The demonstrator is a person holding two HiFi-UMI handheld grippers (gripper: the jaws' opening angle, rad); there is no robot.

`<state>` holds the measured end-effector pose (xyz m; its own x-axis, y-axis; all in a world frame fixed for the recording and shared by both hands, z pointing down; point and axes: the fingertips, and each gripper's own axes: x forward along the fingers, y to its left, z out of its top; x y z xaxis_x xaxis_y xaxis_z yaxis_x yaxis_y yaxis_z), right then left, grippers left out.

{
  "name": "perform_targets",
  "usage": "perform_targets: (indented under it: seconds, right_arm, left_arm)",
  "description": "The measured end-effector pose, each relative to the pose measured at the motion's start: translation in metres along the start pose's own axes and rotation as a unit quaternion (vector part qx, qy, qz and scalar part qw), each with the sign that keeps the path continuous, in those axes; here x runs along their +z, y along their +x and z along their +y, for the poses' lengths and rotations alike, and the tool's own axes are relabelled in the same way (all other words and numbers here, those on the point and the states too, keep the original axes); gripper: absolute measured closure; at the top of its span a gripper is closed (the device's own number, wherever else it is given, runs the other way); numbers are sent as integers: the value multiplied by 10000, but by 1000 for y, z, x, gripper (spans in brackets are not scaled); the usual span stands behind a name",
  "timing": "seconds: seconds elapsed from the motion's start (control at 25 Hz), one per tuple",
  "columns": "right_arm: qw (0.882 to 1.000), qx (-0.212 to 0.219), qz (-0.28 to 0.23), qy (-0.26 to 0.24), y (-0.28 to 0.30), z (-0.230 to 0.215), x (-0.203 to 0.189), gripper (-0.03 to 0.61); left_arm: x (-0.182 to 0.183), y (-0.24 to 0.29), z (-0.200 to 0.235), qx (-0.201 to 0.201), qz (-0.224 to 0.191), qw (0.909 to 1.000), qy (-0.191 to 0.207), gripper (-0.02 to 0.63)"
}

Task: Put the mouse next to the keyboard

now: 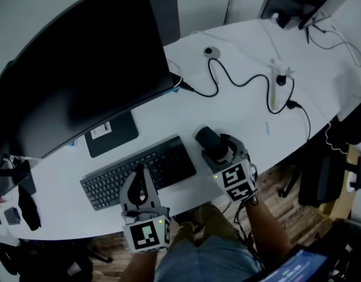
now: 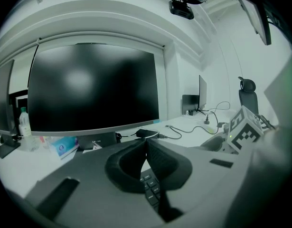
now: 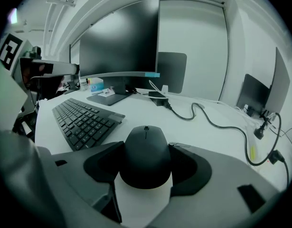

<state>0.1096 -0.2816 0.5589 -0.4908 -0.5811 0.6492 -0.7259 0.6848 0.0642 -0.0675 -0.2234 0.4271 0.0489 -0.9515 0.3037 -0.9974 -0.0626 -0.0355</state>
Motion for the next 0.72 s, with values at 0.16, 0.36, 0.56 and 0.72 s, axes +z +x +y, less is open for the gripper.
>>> perform_targets:
  seconds: [0.16,0.36,0.56,0.72]
  right_arm:
    - [9999,37,86,46,6,-1,-8,276]
    - [9998,55,137,116,10,-2,-15,276]
    - [9998,74,115,154,11,-2,-16,275]
    - [9998,86,65,142,11,-1,-15,273]
  left_arm:
    - [-6,4,-2,-15,84,10000,-7,609]
    - [-10,8,-3,-15,140,9999,-7,609]
    - [-13,9,-4,-25,178,9998,12,609]
    - [-12,8,-3,-8,143,9999,15,609]
